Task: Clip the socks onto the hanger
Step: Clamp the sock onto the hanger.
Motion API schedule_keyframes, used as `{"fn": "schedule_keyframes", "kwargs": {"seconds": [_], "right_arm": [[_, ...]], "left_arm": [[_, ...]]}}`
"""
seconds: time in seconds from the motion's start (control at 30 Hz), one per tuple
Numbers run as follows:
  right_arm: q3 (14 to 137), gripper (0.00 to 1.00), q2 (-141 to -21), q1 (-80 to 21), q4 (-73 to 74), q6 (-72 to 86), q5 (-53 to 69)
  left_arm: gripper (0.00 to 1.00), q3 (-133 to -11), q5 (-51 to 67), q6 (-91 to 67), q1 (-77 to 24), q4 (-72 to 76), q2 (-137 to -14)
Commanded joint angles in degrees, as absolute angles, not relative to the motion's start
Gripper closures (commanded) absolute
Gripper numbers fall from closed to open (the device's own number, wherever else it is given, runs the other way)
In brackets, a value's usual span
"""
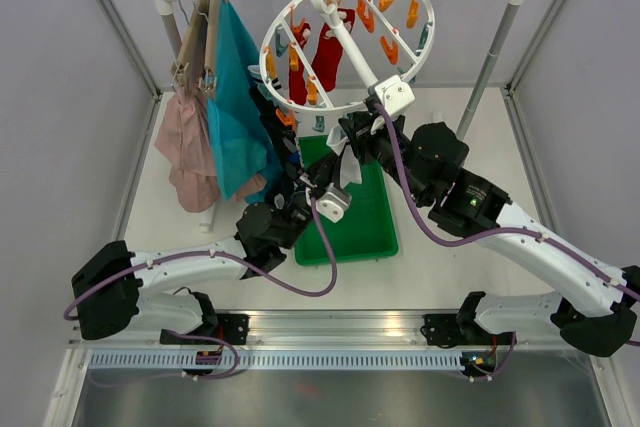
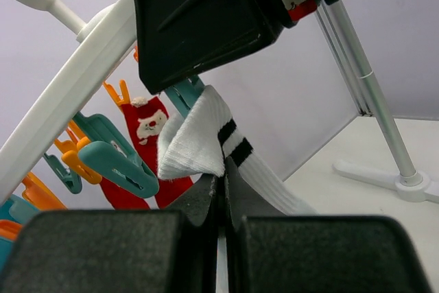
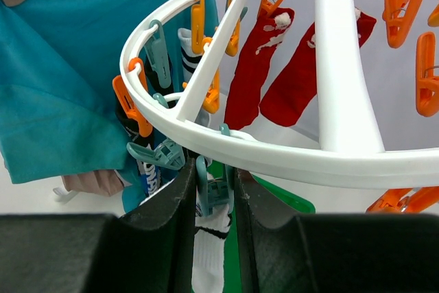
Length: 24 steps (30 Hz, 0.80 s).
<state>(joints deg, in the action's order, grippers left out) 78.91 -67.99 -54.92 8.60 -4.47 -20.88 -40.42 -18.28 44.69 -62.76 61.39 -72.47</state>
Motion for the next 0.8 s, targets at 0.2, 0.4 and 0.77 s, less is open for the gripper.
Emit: {"fn": "schedule_keyframes", "kwargs": {"seconds": [0.2,0.4,0.77], "right_arm": [[81.4,0.92,-67.4,-55.2,9.3,-4.0,-21.7],[82.1,0.46,-66.9,-55.2,10.2,-2.6,-21.3],[84.3,0.19,-64.9,-55.2,13.6,1.9,-20.2]], "left_arm": [[0.98,-43.8,-19.1,43.5,-63.1,61.4,-72.1],[0.97,-43.9,-19.0,42.8,-63.1,59.9,-71.7],[0.61,-44.7,-19.1,37.0,-63.1,51.3,-68.2]]}}
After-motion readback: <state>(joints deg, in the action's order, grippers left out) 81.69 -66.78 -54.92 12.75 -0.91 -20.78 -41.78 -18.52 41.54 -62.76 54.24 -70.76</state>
